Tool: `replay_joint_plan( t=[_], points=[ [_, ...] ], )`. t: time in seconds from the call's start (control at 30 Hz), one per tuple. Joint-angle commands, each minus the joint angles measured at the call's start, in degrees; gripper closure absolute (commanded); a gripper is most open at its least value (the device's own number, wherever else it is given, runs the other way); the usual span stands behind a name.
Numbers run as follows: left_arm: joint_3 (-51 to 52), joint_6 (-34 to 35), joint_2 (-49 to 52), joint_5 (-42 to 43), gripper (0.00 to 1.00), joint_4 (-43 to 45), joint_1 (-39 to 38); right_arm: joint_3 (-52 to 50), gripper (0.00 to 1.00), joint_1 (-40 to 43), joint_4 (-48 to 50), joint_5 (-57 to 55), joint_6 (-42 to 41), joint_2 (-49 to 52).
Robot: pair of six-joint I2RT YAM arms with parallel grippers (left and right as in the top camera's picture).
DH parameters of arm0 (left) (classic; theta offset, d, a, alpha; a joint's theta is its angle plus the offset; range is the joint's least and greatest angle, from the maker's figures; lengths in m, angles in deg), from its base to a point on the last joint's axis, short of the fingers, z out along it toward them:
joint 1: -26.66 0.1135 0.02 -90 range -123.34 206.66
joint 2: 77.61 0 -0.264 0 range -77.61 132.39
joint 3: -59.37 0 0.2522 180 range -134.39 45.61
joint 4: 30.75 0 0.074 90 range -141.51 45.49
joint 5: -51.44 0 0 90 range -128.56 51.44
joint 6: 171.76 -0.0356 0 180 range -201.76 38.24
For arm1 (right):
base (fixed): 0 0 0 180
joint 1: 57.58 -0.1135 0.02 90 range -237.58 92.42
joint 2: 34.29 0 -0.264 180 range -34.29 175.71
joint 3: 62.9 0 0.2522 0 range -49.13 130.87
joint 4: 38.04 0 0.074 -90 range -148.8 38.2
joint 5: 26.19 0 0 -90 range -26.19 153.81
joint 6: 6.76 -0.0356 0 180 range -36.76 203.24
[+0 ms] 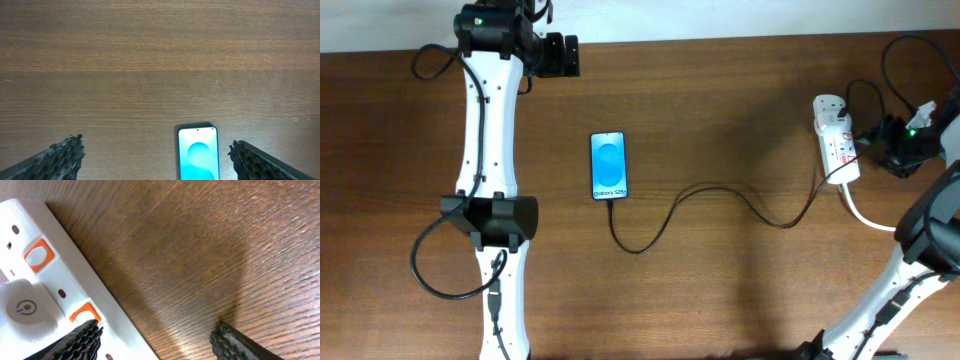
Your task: Plug charger to phone and switch on socket
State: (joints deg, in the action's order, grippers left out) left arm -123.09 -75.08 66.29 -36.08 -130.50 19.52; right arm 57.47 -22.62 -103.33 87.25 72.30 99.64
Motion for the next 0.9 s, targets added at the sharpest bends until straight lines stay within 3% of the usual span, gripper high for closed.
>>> replay_joint_plan(
  t=[0.0,0.43,0.87],
  points=[
    [-0.85,0.11,-0.33,-0.79,0.01,-0.04,0.17,-0.55,0.24,-0.66,0.26,0.24,-0.46,1.66],
    [-0.85,0.11,-0.33,-0.81,0.01,-0.04,0.17,-0.55,0.24,-6.45,2.93,-9.90,-0.50,1.66],
    [-0.85,0.11,-0.33,-0.81,0.01,-0.04,0.17,-0.55,0.25,-6.51,-0.20,-10.21,-0.68,1.66]
  ],
)
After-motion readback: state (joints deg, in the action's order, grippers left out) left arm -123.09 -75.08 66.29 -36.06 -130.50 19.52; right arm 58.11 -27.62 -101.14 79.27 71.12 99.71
